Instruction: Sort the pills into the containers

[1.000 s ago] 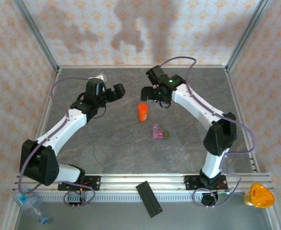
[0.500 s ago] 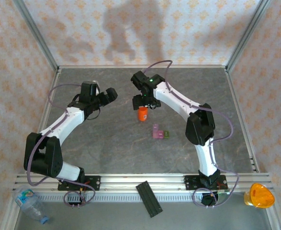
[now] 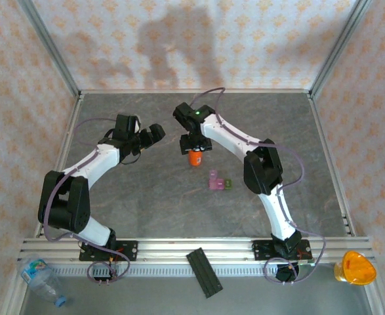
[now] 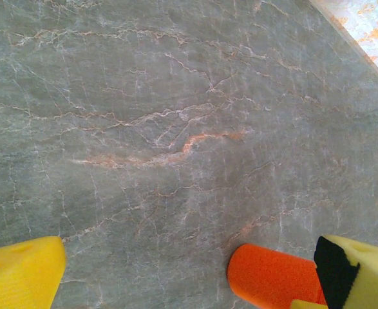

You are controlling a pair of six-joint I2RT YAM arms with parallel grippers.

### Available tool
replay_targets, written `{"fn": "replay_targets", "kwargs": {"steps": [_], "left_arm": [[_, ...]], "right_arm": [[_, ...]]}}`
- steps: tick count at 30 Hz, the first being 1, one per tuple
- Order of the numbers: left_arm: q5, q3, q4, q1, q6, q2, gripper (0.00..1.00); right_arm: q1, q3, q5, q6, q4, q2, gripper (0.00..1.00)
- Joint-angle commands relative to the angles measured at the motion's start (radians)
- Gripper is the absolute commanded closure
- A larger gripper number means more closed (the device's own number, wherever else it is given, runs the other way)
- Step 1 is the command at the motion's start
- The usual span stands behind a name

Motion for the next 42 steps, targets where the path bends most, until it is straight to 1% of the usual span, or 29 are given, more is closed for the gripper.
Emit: {"fn": "replay_targets", "kwargs": {"steps": [1,4,6,8,10,12,17,19,21,22,24,27,29,31,35,38,41,42], "left_arm": [[0.028,-0.013,0.034,0.01,-0.025,-0.004,0.0],[0.053,-0.004,0.029,0.01,-0.041,-0.003,0.0],[0.088,0.007,0.032,0.01,-0.05,0.002,0.0],[0.124,0.04,-0.001,0.008,-0.032,0.012,0.0],[0.152,0.073,-0.046,0.008,0.01,0.021,0.0],[0.151,0.094,-0.086,0.006,0.073,0.019,0.0],[0.139,0.103,-0.066,-0.006,0.2,0.02,0.0],[0.13,0.095,-0.019,-0.019,0.24,0.022,0.0],[0.129,0.071,0.065,-0.039,0.268,0.016,0.0],[0.106,0.061,0.097,-0.055,0.288,0.011,0.0],[0.061,0.08,0.1,-0.092,0.351,0.018,0.0],[0.031,0.114,0.109,-0.152,0.48,0.037,0.01],[0.014,0.101,0.173,-0.199,0.593,0.031,0.03],[-0.014,0.068,0.264,-0.232,0.667,0.021,0.02],[0.002,-0.024,0.523,-0.249,0.723,-0.001,0.01],[0.045,-0.033,0.582,-0.251,0.76,0.013,0.02],[0.106,-0.024,0.606,-0.251,0.765,0.032,0.02],[0.115,-0.022,0.616,-0.254,0.765,0.034,0.03]], "right_arm": [[0.002,0.051,-0.02,-0.012,-0.028,0.031,0.48],[0.001,0.048,-0.015,-0.024,-0.02,0.021,0.64],[-0.004,0.053,-0.018,-0.03,-0.016,0.007,0.67],[-0.016,0.058,-0.024,-0.029,-0.003,-0.017,0.71],[-0.035,0.061,-0.032,-0.029,0.009,-0.044,0.71],[-0.063,0.062,-0.047,-0.025,0.023,-0.078,0.71],[-0.167,0.079,-0.106,-0.033,0.034,-0.164,0.71],[-0.205,0.1,-0.129,-0.042,0.026,-0.185,0.72],[-0.24,0.125,-0.158,-0.054,0.016,-0.204,0.71],[-0.258,0.141,-0.173,-0.059,0.009,-0.212,0.71],[-0.287,0.166,-0.207,-0.072,-0.002,-0.224,0.71],[-0.327,0.194,-0.294,-0.083,-0.01,-0.24,0.72],[-0.341,0.206,-0.333,-0.097,-0.019,-0.251,0.72],[-0.347,0.212,-0.376,-0.123,-0.025,-0.261,0.72],[-0.347,0.252,-0.476,-0.19,-0.092,-0.254,0.72],[-0.347,0.256,-0.53,-0.225,-0.128,-0.253,0.72],[-0.347,0.227,-0.617,-0.237,-0.123,-0.262,0.73],[-0.346,0.211,-0.647,-0.238,-0.117,-0.265,0.74]]}}
